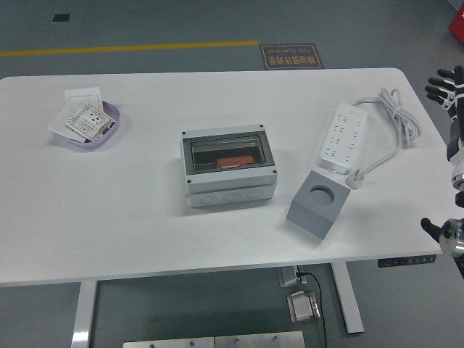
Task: Pick up the cylinder from the cube,place it in the box,flap close box
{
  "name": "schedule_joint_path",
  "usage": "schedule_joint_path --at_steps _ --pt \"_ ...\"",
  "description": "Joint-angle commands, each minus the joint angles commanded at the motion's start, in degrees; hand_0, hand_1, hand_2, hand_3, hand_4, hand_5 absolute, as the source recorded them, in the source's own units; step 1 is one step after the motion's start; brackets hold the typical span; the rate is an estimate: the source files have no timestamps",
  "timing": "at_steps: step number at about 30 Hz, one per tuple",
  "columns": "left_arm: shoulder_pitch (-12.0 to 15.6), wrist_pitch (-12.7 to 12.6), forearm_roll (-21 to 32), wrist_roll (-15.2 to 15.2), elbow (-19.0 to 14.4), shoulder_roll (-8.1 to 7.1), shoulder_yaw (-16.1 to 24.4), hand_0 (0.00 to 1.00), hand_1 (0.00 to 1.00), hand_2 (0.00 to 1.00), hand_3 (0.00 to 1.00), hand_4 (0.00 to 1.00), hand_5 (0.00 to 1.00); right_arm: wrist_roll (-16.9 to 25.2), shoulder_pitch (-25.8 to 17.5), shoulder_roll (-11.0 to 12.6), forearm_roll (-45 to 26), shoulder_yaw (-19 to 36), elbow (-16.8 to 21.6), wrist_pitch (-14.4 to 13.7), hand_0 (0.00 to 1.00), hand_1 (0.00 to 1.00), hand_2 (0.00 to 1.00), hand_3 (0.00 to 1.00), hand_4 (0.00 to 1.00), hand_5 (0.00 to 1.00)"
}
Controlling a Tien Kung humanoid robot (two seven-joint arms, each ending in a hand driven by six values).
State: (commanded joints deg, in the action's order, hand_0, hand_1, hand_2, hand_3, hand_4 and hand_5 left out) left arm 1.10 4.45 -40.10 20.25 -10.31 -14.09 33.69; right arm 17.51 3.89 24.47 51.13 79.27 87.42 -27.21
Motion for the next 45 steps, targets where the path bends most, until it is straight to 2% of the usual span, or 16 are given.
schedule_joint_path --at_steps 13,30,38,45 --pt "-0.5 0.2 -2.5 0.5 0.0 -0.63 1.8 0.653 0.694 0.578 0.58 0.542 0.098 -1.5 -1.5 0.5 2.5 2.3 0.7 -0.5 0.694 0.629 0.6 0.63 0.964 0.827" --pt "0.2 0.2 -6.5 1.8 0.0 0.23 6.9 0.653 0.694 0.579 0.582 0.54 0.095 -2.2 -2.6 0.4 3.8 5.2 1.3 -0.5 0.693 0.615 0.594 0.628 0.97 0.809" --pt "0.3 0.2 -6.1 1.8 0.0 0.43 7.0 0.653 0.692 0.578 0.58 0.535 0.096 -2.2 -3.0 0.0 4.2 6.1 1.4 -0.5 0.707 0.61 0.594 0.628 0.966 0.803" --pt "0.3 0.3 -4.9 1.9 0.0 0.0 6.0 0.653 0.692 0.578 0.58 0.534 0.095 -2.3 -2.9 -0.2 4.5 6.1 1.3 -0.5 0.707 0.608 0.592 0.627 0.962 0.799"
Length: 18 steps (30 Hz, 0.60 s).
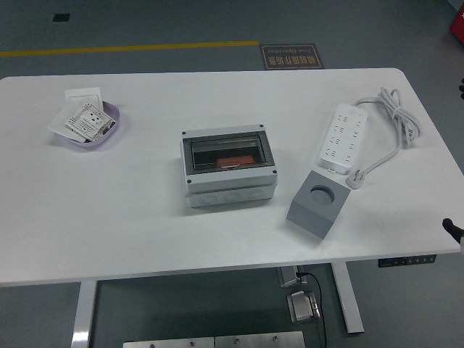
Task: Pick up the cylinder from the cube,place it in the box,flap close box
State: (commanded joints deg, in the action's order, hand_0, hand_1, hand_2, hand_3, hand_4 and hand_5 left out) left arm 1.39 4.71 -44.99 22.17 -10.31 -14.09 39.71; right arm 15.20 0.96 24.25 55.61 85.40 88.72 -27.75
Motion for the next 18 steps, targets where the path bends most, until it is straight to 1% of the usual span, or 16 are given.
schedule_joint_path --at_steps 5,18 --pt "0.1 0.0 0.3 0.0 0.0 -0.49 -0.2 0.653 0.691 0.578 0.58 0.531 0.092 0.1 0.3 -0.1 0.1 0.0 0.1 0.1 0.707 0.608 0.593 0.626 0.964 0.804" --pt "-0.3 0.0 1.1 -0.3 0.0 -0.68 -1.0 0.653 0.691 0.578 0.581 0.532 0.092 0.3 0.3 0.0 -0.6 -0.5 -0.4 0.5 0.707 0.608 0.593 0.627 0.961 0.797"
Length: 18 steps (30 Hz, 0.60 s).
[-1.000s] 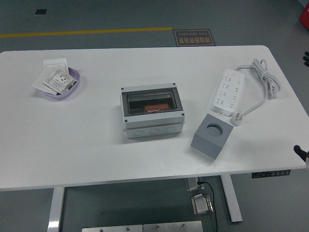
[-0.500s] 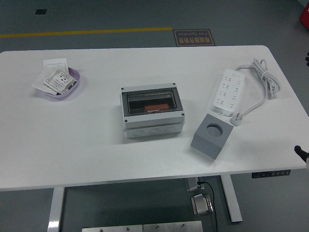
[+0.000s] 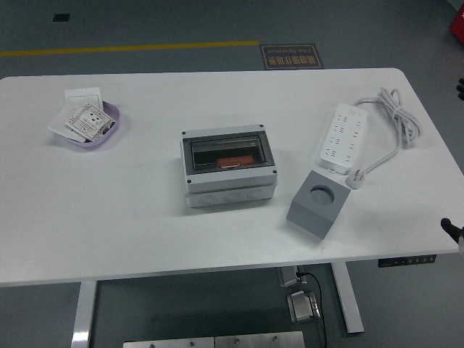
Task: Pick up the cylinder from the cube,place it in the box,flap close box
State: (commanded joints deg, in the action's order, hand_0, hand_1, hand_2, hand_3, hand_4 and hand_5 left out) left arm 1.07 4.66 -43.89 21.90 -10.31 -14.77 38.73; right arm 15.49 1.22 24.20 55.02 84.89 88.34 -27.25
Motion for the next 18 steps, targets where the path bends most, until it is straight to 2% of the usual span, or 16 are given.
schedule_joint_path --at_steps 18 --pt "-0.1 -0.1 0.9 -0.1 0.0 -0.26 -0.7 0.652 0.69 0.577 0.58 0.532 0.091 -0.3 0.0 0.0 0.4 0.0 0.2 -0.3 0.707 0.607 0.591 0.625 0.954 0.789"
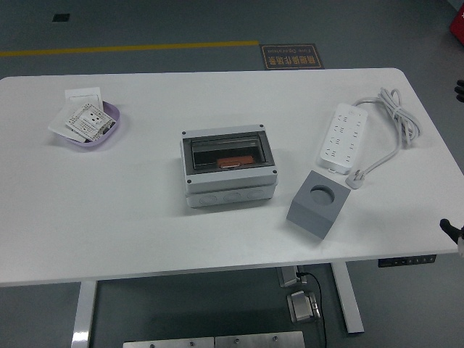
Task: Pick up the cylinder from the cube,place it in the box,flap close box
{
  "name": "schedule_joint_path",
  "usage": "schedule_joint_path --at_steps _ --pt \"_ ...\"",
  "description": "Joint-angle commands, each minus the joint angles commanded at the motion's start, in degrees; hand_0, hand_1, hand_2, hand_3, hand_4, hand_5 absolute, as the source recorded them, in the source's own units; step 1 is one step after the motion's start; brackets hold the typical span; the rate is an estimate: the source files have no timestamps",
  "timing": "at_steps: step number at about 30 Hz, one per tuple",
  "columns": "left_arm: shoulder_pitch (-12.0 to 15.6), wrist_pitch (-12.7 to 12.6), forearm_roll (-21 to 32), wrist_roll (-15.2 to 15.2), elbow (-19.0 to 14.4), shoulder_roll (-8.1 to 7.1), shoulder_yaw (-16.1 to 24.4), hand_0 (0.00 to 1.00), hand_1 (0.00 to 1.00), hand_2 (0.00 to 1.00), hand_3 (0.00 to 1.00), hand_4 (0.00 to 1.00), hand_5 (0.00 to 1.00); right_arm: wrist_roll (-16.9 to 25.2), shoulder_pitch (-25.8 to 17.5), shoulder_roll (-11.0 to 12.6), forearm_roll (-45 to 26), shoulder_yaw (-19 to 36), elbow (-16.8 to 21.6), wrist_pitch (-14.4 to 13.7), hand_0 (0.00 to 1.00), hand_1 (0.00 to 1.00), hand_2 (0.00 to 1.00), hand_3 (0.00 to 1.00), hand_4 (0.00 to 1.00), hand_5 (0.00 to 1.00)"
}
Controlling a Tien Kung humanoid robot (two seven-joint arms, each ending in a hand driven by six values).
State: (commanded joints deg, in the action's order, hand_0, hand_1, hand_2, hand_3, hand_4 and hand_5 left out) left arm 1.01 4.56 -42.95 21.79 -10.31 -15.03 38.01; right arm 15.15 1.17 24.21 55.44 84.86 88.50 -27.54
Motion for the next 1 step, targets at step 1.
schedule_joint_path --at_steps 1 --pt "0.0 0.0 0.0 0.0 0.0 0.0 0.0 0.652 0.69 0.577 0.58 0.532 0.091 0.0 0.0 0.0 0.0 0.0 0.0 0.0 0.707 0.607 0.591 0.625 0.954 0.789"
